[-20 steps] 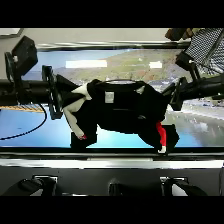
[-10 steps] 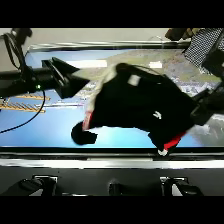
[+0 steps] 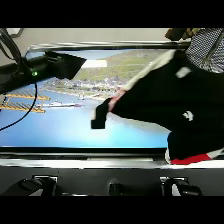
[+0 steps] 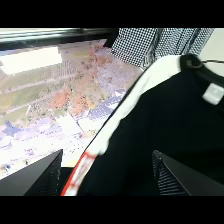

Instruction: Fold the clothes and pants, and hang the long-sleeved shirts on hangers.

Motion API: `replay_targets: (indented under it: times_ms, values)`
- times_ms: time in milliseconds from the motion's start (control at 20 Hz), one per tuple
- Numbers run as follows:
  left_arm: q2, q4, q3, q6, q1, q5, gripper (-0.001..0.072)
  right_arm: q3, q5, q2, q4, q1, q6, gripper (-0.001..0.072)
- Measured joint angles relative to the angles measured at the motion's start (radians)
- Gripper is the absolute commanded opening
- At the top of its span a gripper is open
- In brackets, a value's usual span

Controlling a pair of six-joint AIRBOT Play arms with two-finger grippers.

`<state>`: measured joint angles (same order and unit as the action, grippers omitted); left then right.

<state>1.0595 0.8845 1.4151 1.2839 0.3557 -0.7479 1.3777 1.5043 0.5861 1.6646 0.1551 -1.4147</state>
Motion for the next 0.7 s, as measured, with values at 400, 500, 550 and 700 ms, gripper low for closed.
replay_targets:
  times_ms: [400, 500, 550, 700]
  values:
    - [0.007, 0.002, 0.000, 0.034, 0.000, 0.011, 0.0650, 0.225, -0.011, 0.132, 0.448, 0.000, -0.302, 0.0040]
    - [0.015, 0.002, 0.000, 0.035, 0.000, 0.011, 0.0650, 0.311, -0.011, 0.202, 0.561, 0.000, -0.325, 0.0040]
    - [0.019, 0.002, 0.000, 0.036, 0.000, 0.011, 0.0650, 0.352, -0.013, 0.238, 0.615, 0.000, -0.334, 0.0040]
    - [0.032, 0.002, 0.000, 0.036, 0.000, 0.012, 0.0650, 0.447, -0.043, 0.328, 0.745, 0.000, -0.365, 0.0040]
